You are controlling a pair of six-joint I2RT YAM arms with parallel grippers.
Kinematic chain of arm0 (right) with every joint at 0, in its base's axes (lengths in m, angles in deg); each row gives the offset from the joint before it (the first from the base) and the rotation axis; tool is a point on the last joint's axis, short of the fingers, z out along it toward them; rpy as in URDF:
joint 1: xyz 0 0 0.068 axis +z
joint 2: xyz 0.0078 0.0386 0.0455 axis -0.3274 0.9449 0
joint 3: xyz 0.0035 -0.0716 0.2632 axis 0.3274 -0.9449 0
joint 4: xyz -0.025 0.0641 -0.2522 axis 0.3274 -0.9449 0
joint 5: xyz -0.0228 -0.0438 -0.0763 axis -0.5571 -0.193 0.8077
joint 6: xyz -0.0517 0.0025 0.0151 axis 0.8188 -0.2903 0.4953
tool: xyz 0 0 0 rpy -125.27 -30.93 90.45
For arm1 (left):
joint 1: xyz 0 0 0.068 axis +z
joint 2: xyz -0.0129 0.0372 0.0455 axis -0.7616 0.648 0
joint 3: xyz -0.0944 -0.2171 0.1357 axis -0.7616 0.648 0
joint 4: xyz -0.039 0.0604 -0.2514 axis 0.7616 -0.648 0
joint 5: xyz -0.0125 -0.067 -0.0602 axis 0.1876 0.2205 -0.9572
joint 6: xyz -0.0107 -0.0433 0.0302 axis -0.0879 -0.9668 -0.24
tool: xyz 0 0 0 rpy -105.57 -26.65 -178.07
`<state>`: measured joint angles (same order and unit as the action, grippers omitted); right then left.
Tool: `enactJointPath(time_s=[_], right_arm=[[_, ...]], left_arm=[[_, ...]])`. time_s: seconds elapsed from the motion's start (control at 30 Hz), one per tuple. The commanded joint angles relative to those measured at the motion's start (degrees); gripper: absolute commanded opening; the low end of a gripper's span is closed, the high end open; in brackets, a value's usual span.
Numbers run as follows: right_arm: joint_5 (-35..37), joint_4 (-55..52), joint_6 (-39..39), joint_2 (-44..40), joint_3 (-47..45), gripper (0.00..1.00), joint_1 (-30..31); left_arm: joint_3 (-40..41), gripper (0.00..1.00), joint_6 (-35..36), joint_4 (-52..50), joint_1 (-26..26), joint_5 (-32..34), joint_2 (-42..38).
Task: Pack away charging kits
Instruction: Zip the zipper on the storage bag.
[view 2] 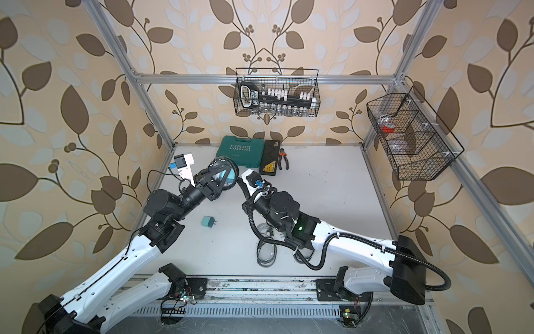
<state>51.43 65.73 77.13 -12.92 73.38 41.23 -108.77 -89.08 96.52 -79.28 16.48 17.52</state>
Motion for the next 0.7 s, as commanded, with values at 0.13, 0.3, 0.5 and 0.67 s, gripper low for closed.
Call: enactJointPath(time_s=[0.13,0.3,0.5,0.67], right_arm=[[2.34,-0.80,3.65,-1.31,5.60,0.00,-2.22],[3.04,-2.05,7.24,0.10,9.64,0.00,-2.41],[0.96,-5.38,10.81,1.42,15.10,0.00,-3.87],[0.71,-7.12,12.89,2.53,18.48,0.00,-4.85]], left_arm=[[-2.33,0.00,1.91,-1.62,-0.39,-2.36,-1.30],[-2.97,0.00,2.20,-4.07,-0.39,-3.47,-0.57],[-1.68,0.00,2.86,-6.30,-0.39,-5.19,-0.33],[0.02,0.00,3.27,-8.14,-0.39,-5.95,-1.48]])
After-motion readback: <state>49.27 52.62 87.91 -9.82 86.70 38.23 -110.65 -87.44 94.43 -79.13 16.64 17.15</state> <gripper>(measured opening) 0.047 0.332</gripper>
